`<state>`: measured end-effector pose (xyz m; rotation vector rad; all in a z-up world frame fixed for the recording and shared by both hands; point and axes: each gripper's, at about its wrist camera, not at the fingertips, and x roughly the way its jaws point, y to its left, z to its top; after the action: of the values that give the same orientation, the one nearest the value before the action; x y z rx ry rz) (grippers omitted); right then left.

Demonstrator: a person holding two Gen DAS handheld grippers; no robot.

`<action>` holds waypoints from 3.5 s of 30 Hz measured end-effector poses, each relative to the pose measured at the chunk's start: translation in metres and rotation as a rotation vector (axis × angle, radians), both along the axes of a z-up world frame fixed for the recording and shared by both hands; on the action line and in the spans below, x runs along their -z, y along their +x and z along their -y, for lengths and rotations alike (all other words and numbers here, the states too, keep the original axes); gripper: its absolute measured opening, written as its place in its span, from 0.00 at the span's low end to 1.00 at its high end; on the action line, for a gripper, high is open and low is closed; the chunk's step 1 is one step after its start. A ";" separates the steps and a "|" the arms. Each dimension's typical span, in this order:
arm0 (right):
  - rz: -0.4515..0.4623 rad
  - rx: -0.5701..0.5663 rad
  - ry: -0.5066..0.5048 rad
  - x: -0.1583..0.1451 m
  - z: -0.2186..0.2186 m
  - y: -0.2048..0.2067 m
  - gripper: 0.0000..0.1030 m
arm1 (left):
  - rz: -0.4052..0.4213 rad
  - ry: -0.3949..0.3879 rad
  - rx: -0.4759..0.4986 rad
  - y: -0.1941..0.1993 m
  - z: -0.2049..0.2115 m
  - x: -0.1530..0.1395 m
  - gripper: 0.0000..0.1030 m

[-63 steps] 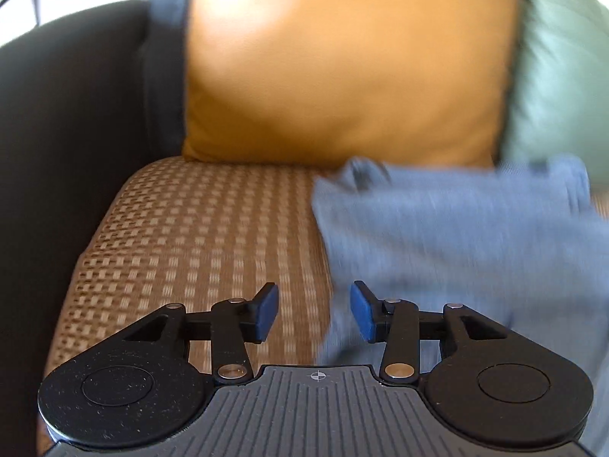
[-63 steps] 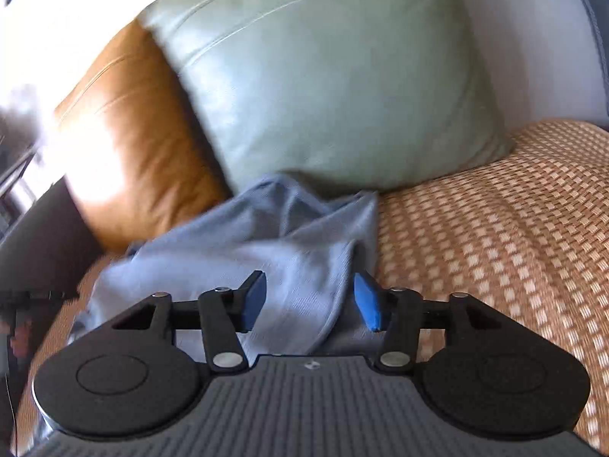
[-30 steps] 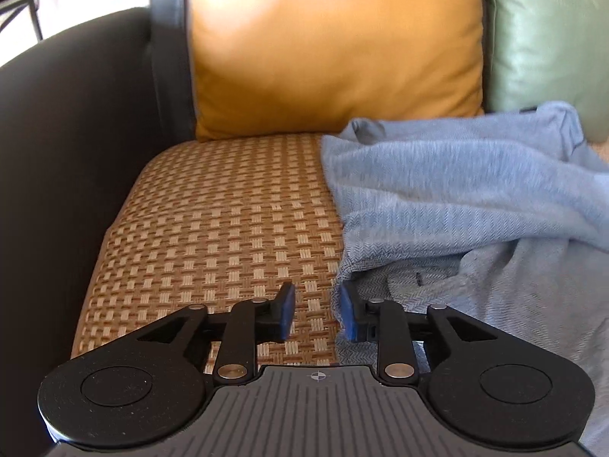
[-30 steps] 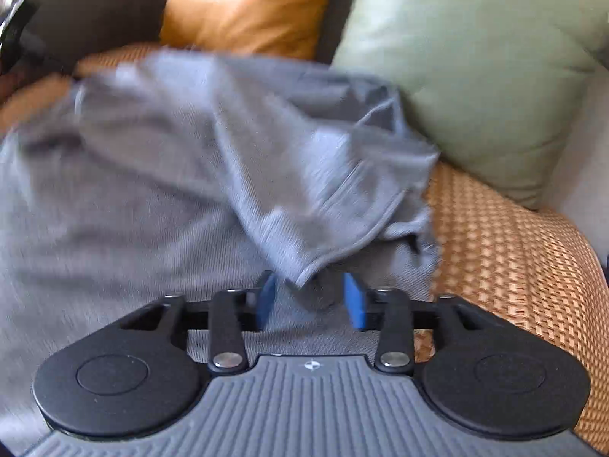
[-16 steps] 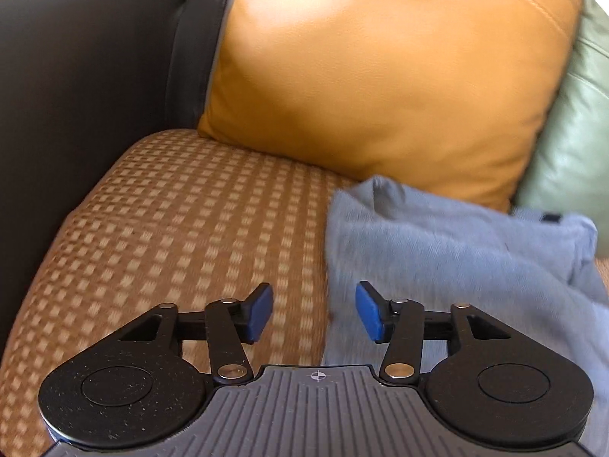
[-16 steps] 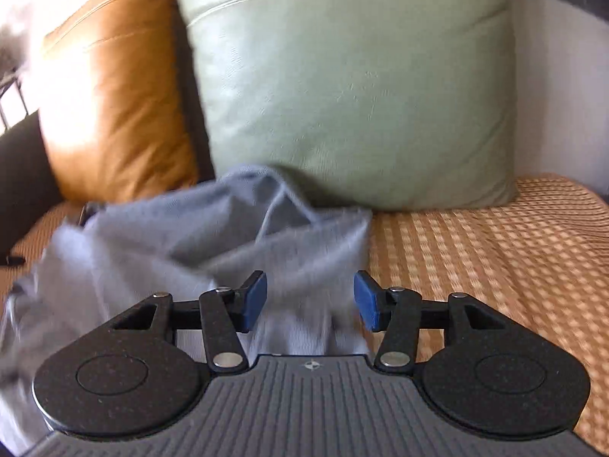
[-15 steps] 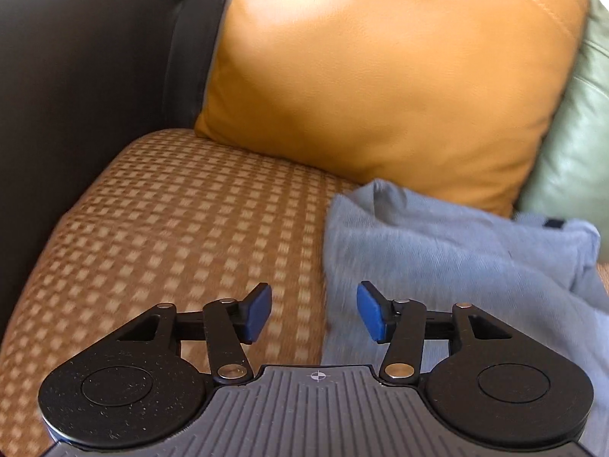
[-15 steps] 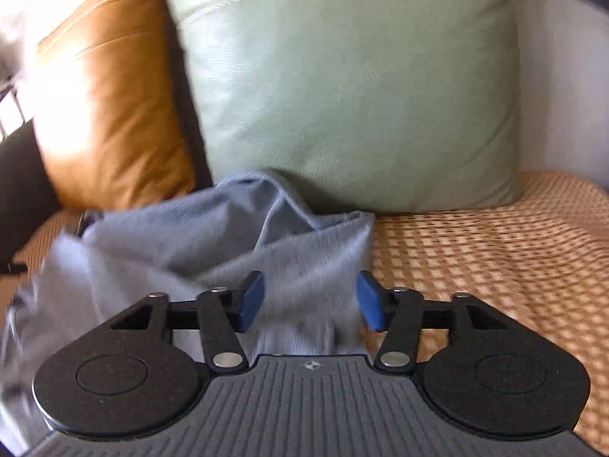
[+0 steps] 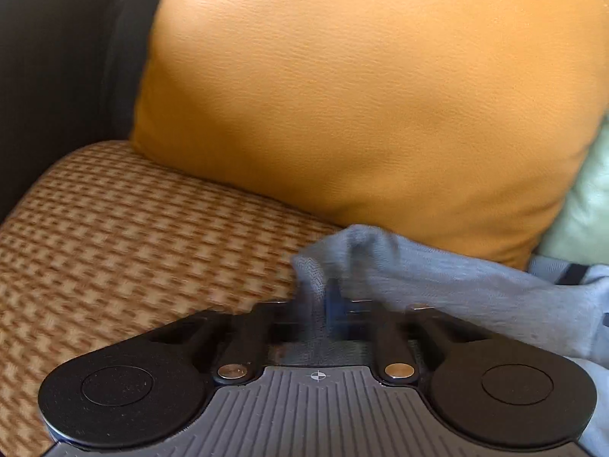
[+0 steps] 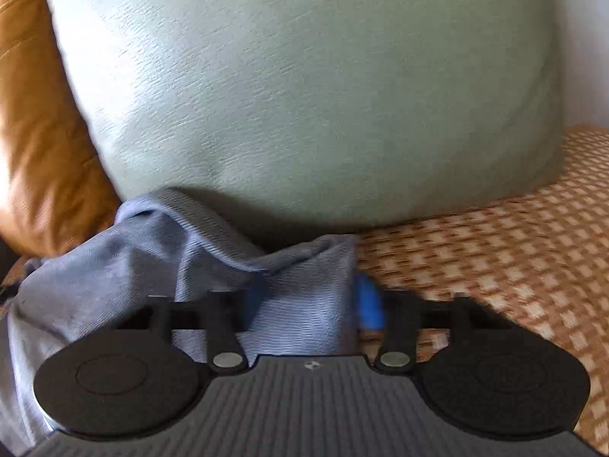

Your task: Fold clothes

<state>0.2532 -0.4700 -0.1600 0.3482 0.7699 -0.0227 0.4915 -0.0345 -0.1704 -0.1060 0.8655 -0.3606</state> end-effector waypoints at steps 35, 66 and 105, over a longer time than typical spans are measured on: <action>0.020 -0.194 -0.081 -0.045 -0.099 -0.203 0.64 | 0.260 0.288 0.436 -0.206 0.049 -0.062 0.56; -0.083 -0.050 0.152 -0.031 -0.048 -0.190 0.31 | 0.173 0.393 0.503 -0.202 0.030 -0.049 0.34; -0.066 0.069 0.234 -0.030 -0.082 -0.514 0.34 | -0.126 -0.004 0.127 -0.436 -0.221 -0.054 0.46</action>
<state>-0.2608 -0.3884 -0.1296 0.5984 0.8274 -0.0087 0.0555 0.1864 -0.1166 -0.0782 0.9990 -0.4778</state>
